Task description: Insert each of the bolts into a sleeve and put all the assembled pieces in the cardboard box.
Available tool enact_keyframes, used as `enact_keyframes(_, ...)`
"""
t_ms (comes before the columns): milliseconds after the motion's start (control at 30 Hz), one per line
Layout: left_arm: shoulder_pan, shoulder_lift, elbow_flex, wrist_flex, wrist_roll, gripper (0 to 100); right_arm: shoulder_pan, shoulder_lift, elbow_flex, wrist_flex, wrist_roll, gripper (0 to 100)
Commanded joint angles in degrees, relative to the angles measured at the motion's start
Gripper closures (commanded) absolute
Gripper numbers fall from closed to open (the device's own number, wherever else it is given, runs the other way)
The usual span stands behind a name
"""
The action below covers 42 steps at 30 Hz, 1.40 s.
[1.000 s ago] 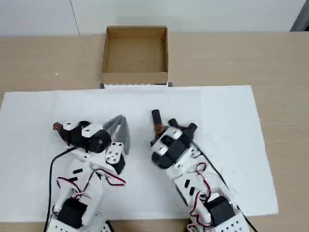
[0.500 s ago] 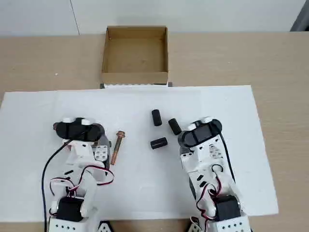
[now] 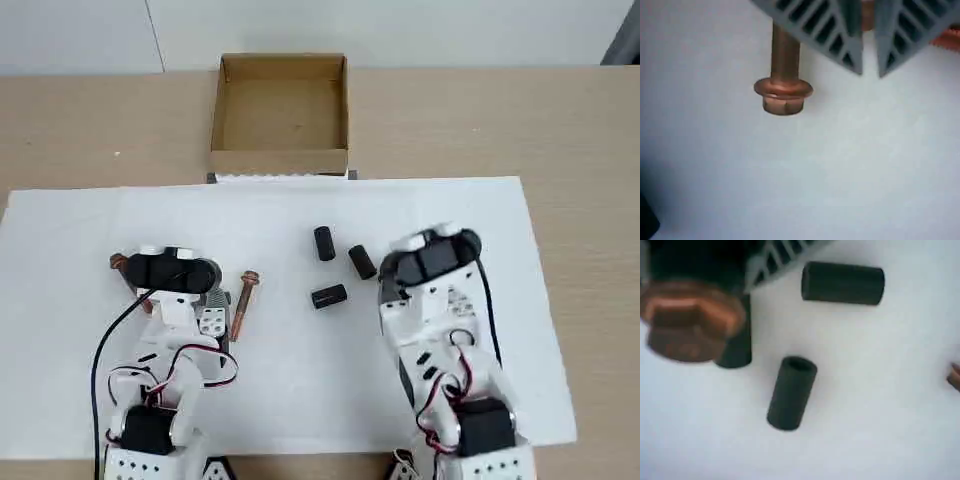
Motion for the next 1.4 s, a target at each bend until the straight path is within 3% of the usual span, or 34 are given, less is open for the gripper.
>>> enact_keyframes(0, -0.44, -0.7, -0.22, 0.18, -0.35, 99, 0.22, 12.7, -12.13, -4.79, -0.97, 99.5)
enact_keyframes(433, -0.26, -0.7, -0.22, 0.18, -0.35, 99, 0.22, 57.89, -43.87, -19.65, -0.53, 99.5)
enact_keyframes(900, -0.35, -0.7, -0.22, 0.18, -0.35, 99, -0.22, 99.03, -86.59, -22.02, -0.53, 99.5)
enact_keyframes(1133, -0.35, -0.7, -0.22, 0.18, -0.26, 99, -2.68, 114.07, -103.12, -22.11, -0.53, 99.5)
enact_keyframes(1367, -0.44, -0.7, -0.22, 0.18, -0.18, 99, -4.97, 121.98, -108.13, -21.93, -0.44, 98.9)
